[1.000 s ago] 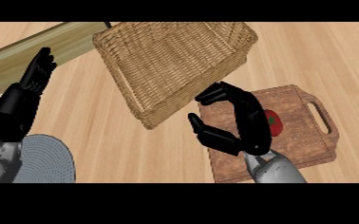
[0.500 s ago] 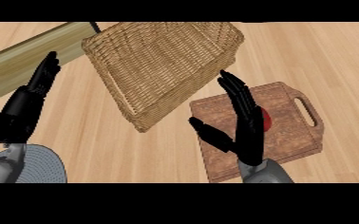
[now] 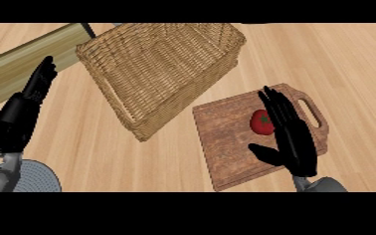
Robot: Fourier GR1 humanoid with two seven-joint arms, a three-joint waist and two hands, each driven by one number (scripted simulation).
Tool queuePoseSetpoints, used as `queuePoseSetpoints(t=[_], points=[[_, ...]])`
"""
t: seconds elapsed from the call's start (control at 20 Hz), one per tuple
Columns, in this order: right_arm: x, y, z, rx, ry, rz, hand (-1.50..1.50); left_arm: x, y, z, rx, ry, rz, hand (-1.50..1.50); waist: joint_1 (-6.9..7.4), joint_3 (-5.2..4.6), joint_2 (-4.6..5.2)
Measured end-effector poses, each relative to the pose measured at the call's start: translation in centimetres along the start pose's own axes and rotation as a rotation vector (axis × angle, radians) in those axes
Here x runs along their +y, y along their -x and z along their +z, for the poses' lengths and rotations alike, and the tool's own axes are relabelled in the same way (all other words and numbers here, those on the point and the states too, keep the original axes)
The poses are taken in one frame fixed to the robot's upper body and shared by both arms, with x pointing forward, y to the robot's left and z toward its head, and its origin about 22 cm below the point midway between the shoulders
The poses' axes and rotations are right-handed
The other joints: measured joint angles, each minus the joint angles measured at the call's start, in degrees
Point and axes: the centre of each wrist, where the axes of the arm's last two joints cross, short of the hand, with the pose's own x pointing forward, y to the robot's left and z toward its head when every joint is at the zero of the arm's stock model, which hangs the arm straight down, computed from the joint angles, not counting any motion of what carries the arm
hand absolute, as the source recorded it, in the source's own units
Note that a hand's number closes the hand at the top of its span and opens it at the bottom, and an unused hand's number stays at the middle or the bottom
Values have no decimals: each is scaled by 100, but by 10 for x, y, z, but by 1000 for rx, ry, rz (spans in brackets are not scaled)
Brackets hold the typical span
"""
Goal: Pick the tomato from the cutting board and place it in the basket
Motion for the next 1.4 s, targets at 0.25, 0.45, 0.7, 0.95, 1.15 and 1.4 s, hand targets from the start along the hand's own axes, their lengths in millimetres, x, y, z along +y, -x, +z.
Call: queuePoseSetpoints(t=[0.25, 0.45, 0.7, 0.95, 1.15, 1.4], points=[[-23, -9, -4, 95, -170, 155, -150, -1, -1, 0, -9, 12, 4, 0, 93, 22, 18], [-47, -36, -8, 184, -256, 245, -150, -2, -2, -2, -19, 18, 8, 0, 177, 51, 44], [-87, -84, -8, 273, -323, 321, -150, -7, -4, -6, -36, 46, 23, 0, 331, 90, 108], [-121, -114, -9, 284, -343, 336, -150, -15, -10, -19, -59, 61, 33, 0, 486, 118, 168], [-116, -113, -19, 309, -382, 357, -150, -23, -11, -20, -70, 73, 40, 0, 578, 128, 191], [-100, -106, -22, 360, -440, 391, -150, -25, -12, -21, -72, 79, 37, 0, 612, 136, 201]])
